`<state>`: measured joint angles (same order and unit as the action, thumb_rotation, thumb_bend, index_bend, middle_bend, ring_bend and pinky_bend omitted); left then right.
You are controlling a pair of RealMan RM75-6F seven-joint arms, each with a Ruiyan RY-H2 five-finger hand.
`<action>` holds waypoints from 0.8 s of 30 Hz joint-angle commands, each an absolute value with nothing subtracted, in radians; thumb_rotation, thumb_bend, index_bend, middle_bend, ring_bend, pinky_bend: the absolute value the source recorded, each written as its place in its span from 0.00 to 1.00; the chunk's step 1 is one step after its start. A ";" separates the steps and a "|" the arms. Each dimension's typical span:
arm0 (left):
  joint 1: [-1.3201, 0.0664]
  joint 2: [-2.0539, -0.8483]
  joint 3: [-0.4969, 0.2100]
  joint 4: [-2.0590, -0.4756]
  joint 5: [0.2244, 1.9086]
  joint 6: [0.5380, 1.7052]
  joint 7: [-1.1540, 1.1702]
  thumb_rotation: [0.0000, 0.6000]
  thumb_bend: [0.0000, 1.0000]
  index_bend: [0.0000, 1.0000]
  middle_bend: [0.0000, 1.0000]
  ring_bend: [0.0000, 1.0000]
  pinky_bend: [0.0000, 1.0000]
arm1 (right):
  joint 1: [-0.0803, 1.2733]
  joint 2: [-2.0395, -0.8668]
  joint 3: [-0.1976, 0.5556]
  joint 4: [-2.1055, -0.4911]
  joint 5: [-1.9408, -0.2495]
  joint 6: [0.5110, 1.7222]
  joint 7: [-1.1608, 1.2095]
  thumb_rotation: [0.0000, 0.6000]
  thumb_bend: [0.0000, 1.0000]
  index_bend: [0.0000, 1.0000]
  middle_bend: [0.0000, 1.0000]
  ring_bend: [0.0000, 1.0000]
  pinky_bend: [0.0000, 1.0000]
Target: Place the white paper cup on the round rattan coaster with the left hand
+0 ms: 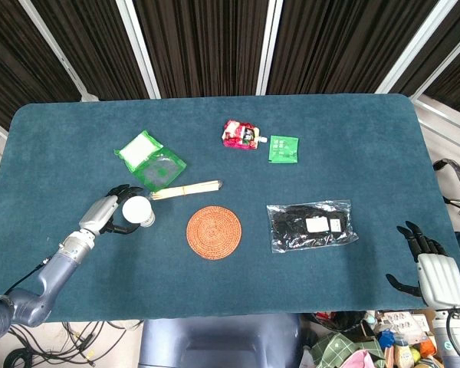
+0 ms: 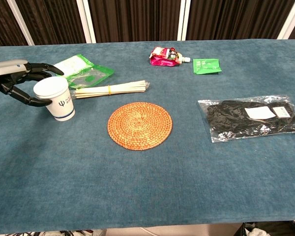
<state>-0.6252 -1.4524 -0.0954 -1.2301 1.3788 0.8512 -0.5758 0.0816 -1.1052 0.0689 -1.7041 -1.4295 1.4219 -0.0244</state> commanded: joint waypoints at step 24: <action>-0.623 -1.449 -0.098 -1.242 1.372 0.859 -0.551 1.00 0.30 0.18 0.30 0.00 0.00 | 0.081 -1.103 0.066 -1.702 -1.439 1.425 -0.022 1.00 0.10 0.13 0.04 0.18 0.19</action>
